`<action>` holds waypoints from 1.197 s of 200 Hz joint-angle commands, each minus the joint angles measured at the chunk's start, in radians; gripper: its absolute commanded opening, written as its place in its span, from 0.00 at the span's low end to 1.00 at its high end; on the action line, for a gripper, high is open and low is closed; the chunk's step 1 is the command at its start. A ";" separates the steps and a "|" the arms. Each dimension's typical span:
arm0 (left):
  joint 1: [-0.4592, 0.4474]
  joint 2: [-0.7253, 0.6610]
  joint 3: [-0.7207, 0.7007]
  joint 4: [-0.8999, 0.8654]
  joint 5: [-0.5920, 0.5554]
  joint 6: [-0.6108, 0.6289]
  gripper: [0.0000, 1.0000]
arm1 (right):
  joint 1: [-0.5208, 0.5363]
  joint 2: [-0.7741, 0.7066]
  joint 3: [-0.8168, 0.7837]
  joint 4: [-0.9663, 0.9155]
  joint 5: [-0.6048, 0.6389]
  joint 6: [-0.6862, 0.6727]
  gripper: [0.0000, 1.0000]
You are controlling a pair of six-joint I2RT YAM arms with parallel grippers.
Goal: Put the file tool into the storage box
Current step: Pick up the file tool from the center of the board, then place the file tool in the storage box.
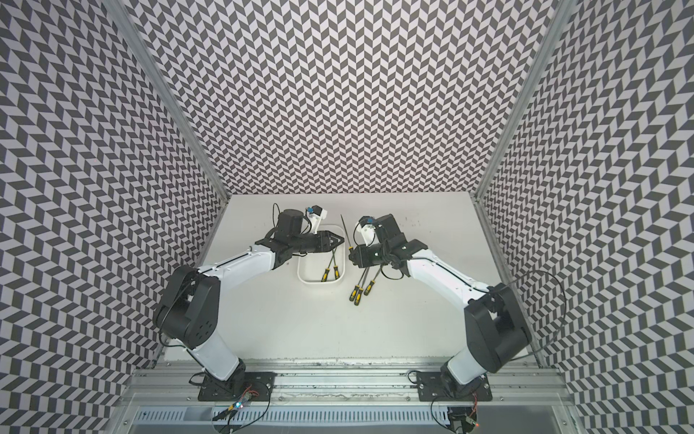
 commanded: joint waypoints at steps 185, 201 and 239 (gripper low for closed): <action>0.034 -0.082 0.033 -0.047 -0.053 0.045 0.47 | 0.019 0.037 0.036 0.031 -0.023 -0.002 0.02; 0.034 -0.092 0.017 -0.033 -0.047 0.038 0.47 | 0.018 0.037 0.035 0.031 -0.023 -0.004 0.02; 0.014 -0.091 0.001 0.025 -0.006 -0.005 0.48 | 0.018 0.053 0.043 0.032 -0.038 -0.005 0.02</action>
